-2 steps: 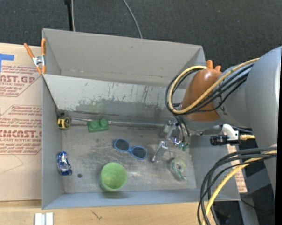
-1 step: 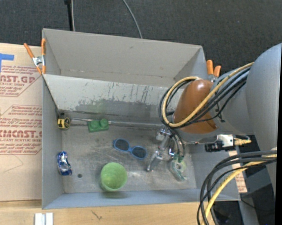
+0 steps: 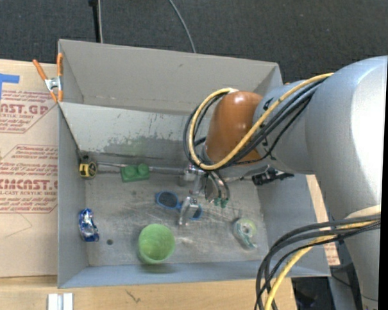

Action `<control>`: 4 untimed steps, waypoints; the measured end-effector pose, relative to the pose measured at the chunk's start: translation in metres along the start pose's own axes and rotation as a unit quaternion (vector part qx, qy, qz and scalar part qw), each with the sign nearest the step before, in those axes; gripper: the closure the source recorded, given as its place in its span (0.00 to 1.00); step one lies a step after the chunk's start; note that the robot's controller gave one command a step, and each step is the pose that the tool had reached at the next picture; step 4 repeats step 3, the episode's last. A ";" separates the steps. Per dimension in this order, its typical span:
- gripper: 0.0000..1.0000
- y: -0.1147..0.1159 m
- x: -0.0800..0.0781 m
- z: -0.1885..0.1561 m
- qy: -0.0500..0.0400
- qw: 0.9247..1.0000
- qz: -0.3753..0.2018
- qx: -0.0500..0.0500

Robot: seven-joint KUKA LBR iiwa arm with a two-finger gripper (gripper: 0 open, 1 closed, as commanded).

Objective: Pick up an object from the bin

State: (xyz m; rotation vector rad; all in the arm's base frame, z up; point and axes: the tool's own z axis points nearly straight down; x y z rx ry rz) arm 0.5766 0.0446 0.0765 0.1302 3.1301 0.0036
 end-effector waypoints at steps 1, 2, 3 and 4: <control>1.00 -0.002 0.000 -0.002 0.001 1.000 0.001 0.000; 1.00 -0.015 0.004 -0.120 -0.001 1.000 -0.023 0.001; 1.00 0.029 0.005 -0.189 0.000 0.995 -0.095 0.000; 1.00 0.029 0.005 -0.189 0.000 0.995 -0.095 0.000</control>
Offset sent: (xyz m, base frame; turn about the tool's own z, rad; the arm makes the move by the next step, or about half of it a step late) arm 0.0000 0.0000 0.0000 0.0000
